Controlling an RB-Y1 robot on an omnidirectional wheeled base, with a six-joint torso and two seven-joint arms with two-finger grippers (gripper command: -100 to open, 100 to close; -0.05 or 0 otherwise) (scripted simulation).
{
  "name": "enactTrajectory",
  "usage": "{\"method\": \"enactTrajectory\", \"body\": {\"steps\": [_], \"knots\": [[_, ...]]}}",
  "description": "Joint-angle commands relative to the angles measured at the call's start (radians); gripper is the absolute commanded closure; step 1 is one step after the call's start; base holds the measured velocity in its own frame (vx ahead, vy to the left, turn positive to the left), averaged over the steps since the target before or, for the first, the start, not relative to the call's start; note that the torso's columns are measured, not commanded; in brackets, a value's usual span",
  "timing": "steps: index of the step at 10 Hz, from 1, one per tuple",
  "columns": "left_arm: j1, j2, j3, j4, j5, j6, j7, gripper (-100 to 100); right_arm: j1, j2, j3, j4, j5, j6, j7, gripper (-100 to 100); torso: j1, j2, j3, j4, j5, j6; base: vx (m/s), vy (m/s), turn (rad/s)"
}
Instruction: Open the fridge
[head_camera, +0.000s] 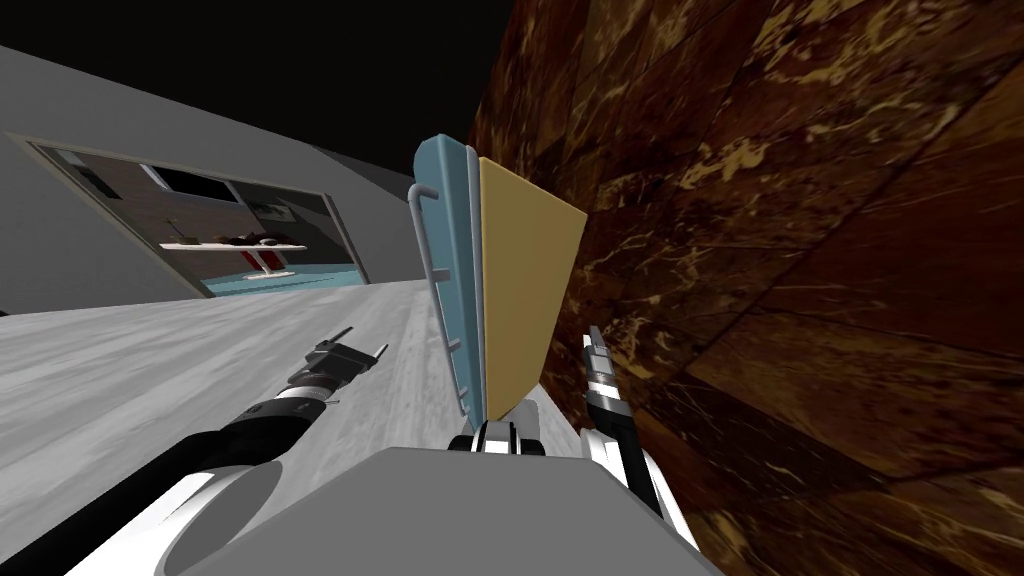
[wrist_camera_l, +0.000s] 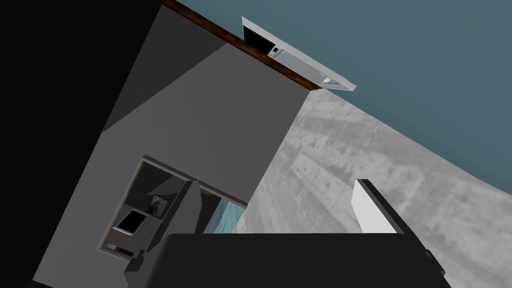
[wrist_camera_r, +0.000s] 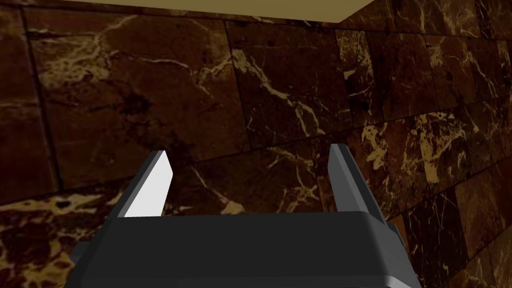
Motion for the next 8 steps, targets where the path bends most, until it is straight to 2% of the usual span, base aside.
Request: {"method": "enactTrajectory", "body": {"steps": [1, 6, 7, 8], "knots": [[-0.001, 0.002, 0.001, 0.002, 0.001, 0.000, 0.001, -100, 0.000, 0.000, 0.000, 0.000, 0.000, 0.000, 0.000, 0, 0.000, 0.000, 0.000, 0.000, 0.001, 0.000, -0.006, -0.023, -0.042], [-0.001, 0.002, 0.001, 0.002, 0.001, 0.000, 0.001, -100, 0.000, 0.000, 0.000, 0.000, 0.000, 0.000, 0.000, 0, -0.002, 0.000, 0.000, 0.000, 0.000, 0.000, 0.000, -0.005, 0.002], [0.033, 0.015, 0.036, -0.002, 0.032, 0.004, 0.025, -100, 0.000, 0.000, 0.000, 0.000, 0.000, 0.000, 0.000, 0, -0.002, -0.001, 0.000, 0.000, 0.000, 0.000, 0.009, -0.054, 0.072], [0.042, 0.019, 0.045, -0.003, 0.040, 0.005, 0.031, -100, 0.000, 0.000, 0.000, 0.000, 0.000, 0.000, 0.000, 0, -0.005, -0.001, 0.000, 0.000, -0.001, -0.001, 0.009, -0.103, 0.054]]}}
